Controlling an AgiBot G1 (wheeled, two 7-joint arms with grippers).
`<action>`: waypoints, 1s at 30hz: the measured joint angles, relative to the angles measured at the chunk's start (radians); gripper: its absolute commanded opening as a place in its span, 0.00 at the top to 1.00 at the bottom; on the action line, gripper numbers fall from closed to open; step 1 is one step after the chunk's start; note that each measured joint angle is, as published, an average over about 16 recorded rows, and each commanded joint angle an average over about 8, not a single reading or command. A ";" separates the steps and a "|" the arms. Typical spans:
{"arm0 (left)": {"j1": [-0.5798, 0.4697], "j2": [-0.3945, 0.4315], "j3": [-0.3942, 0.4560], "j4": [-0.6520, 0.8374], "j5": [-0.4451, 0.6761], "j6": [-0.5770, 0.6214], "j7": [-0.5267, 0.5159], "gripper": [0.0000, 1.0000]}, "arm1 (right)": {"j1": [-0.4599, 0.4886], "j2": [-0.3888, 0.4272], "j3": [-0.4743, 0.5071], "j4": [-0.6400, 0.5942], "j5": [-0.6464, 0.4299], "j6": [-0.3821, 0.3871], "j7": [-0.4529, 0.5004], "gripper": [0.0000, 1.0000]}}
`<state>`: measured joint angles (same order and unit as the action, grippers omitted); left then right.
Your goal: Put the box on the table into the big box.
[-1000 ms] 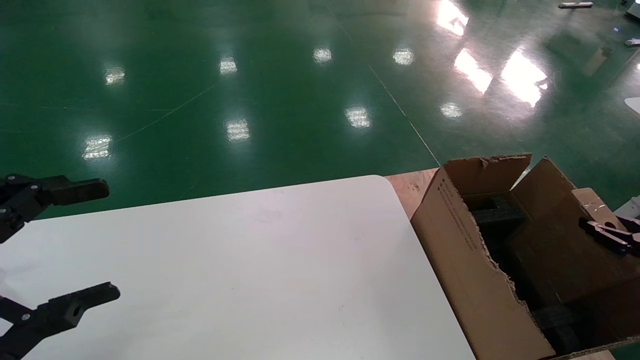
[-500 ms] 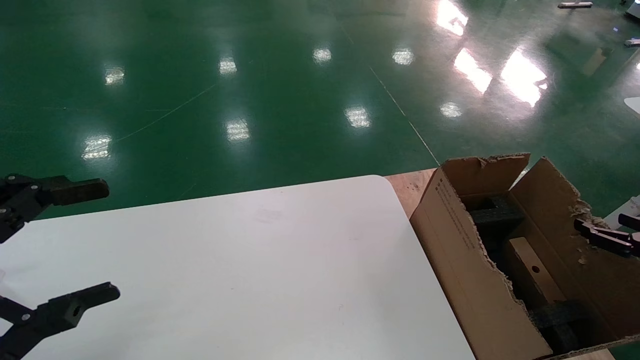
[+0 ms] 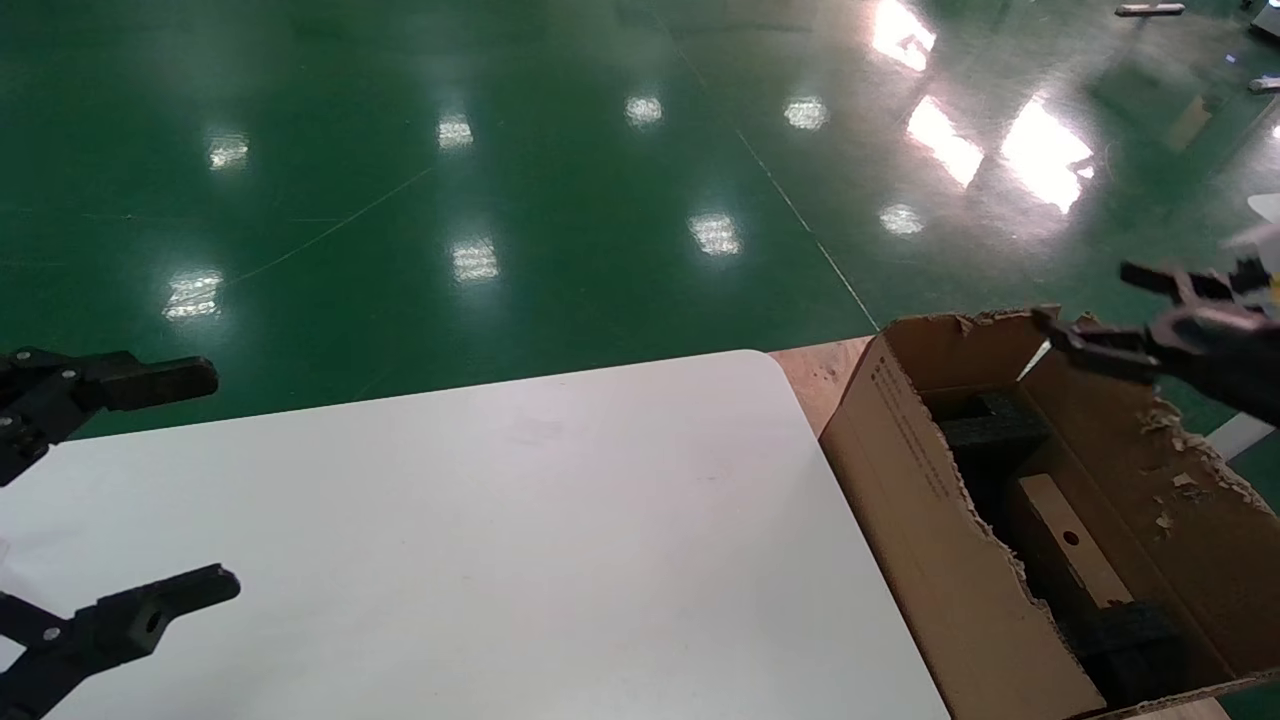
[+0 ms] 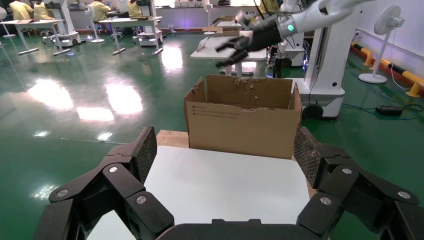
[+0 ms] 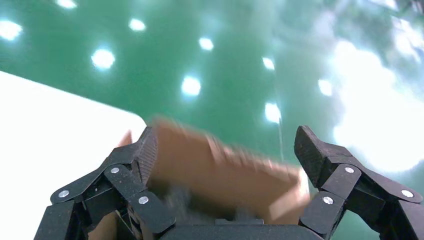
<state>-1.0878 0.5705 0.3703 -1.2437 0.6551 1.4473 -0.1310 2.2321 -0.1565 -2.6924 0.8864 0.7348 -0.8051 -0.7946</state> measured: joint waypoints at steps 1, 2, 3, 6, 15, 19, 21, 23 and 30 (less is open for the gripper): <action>0.000 0.000 0.000 0.000 0.000 0.000 0.000 0.00 | 0.012 -0.011 0.007 0.006 -0.009 -0.012 -0.008 0.00; 0.000 0.000 0.000 0.000 0.000 0.000 0.000 0.00 | 0.025 -0.024 0.015 0.013 -0.018 -0.023 -0.016 0.00; 0.000 0.000 0.000 0.000 0.000 0.000 0.000 0.00 | 0.039 -0.036 0.022 0.020 -0.027 -0.033 -0.023 0.00; 0.000 0.000 0.000 0.000 0.000 0.000 0.000 0.00 | 0.077 -0.073 0.042 0.041 -0.051 -0.059 -0.042 0.00; 0.000 0.000 0.000 0.000 0.000 0.000 0.000 0.00 | 0.175 -0.176 0.096 0.102 -0.102 -0.109 -0.081 0.00; 0.000 0.000 0.000 0.000 0.000 0.000 0.000 0.00 | 0.189 -0.193 0.107 0.112 -0.111 -0.114 -0.085 0.00; 0.000 0.000 0.000 0.000 0.000 0.000 0.000 0.00 | 0.186 -0.198 0.119 0.115 -0.118 -0.118 -0.082 0.00; 0.000 0.000 0.000 0.000 0.000 0.000 0.000 0.00 | 0.177 -0.201 0.139 0.119 -0.131 -0.123 -0.073 0.00; 0.000 0.000 0.000 0.000 0.000 0.000 0.000 0.00 | 0.086 -0.208 0.275 0.132 -0.212 -0.153 -0.005 0.00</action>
<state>-1.0877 0.5702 0.3703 -1.2434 0.6547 1.4469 -0.1309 2.3177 -0.3642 -2.4169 1.0181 0.5225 -0.9586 -0.7992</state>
